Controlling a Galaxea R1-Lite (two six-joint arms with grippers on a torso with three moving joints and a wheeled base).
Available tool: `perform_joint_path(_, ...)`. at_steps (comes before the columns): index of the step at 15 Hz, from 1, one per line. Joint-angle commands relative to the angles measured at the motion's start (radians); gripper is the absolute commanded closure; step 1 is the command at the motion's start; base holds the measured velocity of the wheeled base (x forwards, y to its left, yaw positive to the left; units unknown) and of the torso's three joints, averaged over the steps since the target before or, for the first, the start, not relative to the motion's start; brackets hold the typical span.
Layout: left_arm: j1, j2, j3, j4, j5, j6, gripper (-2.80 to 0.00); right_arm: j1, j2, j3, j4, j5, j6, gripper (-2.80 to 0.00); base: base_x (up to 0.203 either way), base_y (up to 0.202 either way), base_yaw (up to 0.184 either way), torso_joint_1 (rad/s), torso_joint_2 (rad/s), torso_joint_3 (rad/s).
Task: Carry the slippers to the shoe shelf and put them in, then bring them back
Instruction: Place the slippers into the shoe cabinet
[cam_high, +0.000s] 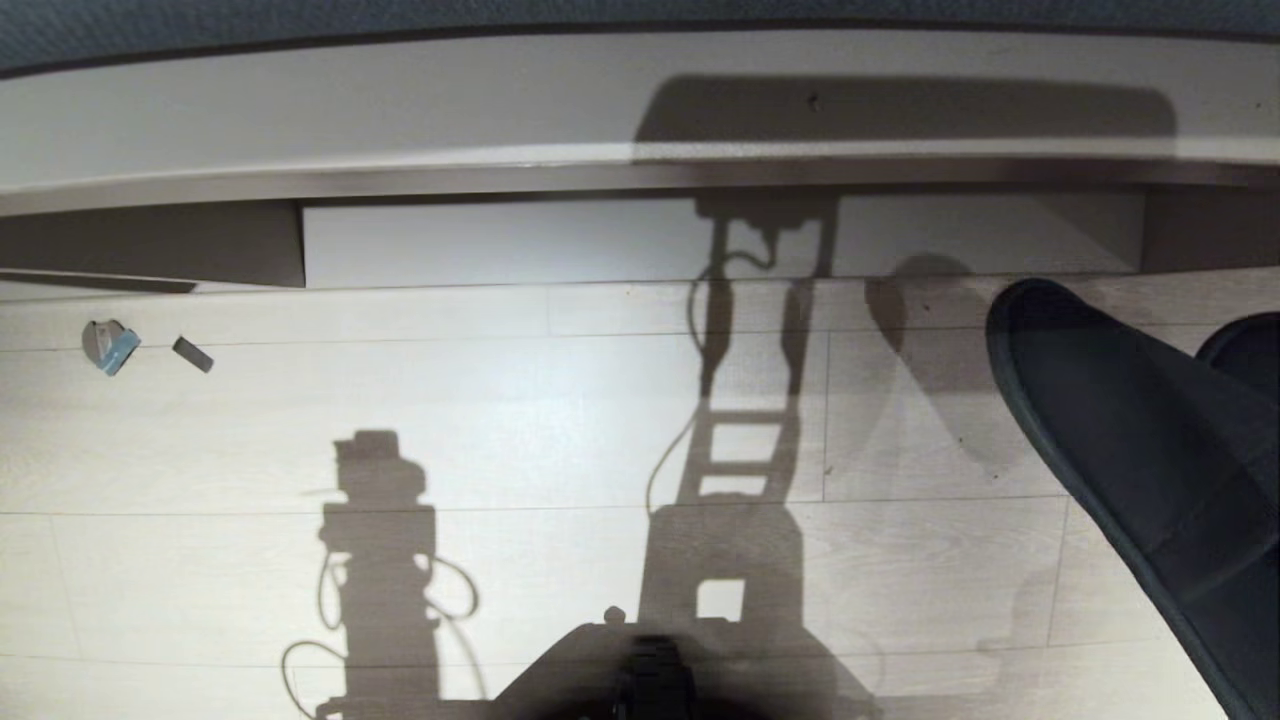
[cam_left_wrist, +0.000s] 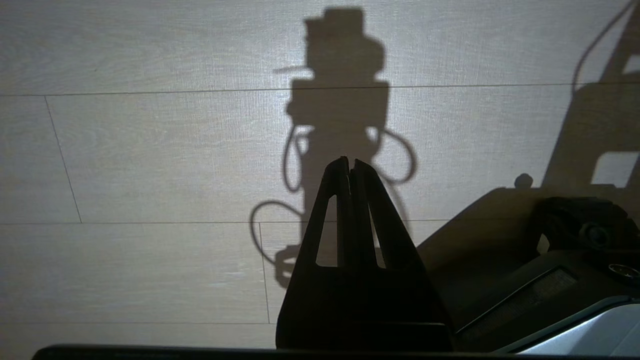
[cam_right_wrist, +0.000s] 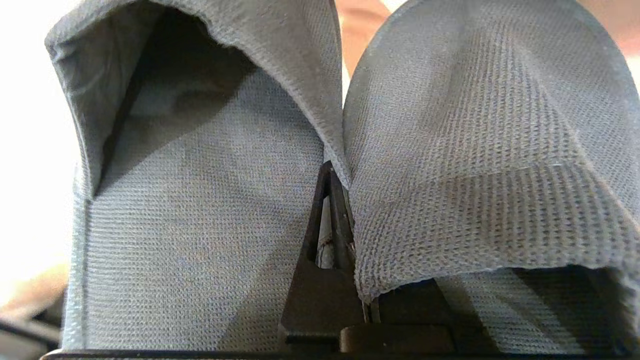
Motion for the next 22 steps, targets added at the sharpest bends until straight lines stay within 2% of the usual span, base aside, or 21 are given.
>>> perform_joint_path(1, 0.000, 0.000, 0.000, -0.001, 0.000, -0.001, 0.00, 0.001, 0.093, 0.001, -0.059, 0.013, 0.000, 0.00, 0.000, 0.000, 0.000, 0.000, 0.00, 0.000)
perform_joint_path(4, 0.000, 0.000, 0.000, -0.001, 0.000, -0.001, 0.00, 0.008, 0.173, 0.010, -0.158, 0.039, 0.000, 0.00, 0.000, 0.000, 0.000, 0.000, 0.00, 0.000)
perform_joint_path(7, 0.000, 0.000, 0.000, -0.001, 0.000, -0.002, 0.00, 0.050, 0.267, 0.018, -0.262, 0.046, 0.020, 0.00, 0.000, 0.000, 0.000, 0.000, 0.00, 0.000)
perform_joint_path(13, 0.000, 0.000, 0.000, -0.001, 0.000, -0.001, 0.00, 0.058, 0.473, 0.088, -0.552, 0.043, 0.027, 0.00, 0.000, 0.000, 0.000, 0.000, 0.00, 0.000)
perform_joint_path(15, 0.000, 0.000, 0.000, -0.001, 0.000, -0.001, 0.00, 0.058, 0.550, 0.137, -0.690, 0.039, 0.054, 0.00, 0.000, 0.000, 0.000, 0.000, 0.00, 0.000)
perform_joint_path(17, 0.000, 0.000, 0.000, -0.001, 0.000, -0.001, 0.00, 0.057, 0.628, 0.158, -0.813, 0.009, 0.060, 0.00, 0.000, 0.000, 0.000, 0.000, 0.00, 0.000)
perform_joint_path(18, 0.000, 0.000, 0.000, -0.001, 0.000, -0.001, 0.00, 0.057, 0.661, 0.158, -0.862, -0.035, 0.062, 0.00, 0.000, 0.000, 0.000, 0.000, 0.00, 0.000)
perform_joint_path(22, 0.000, 0.000, 0.000, -0.001, 0.000, -0.001, 0.00, 0.058, 0.754, 0.125, -0.981, -0.093, 0.067, 0.00, 0.000, 0.000, 0.000, 0.000, 0.00, 0.000)
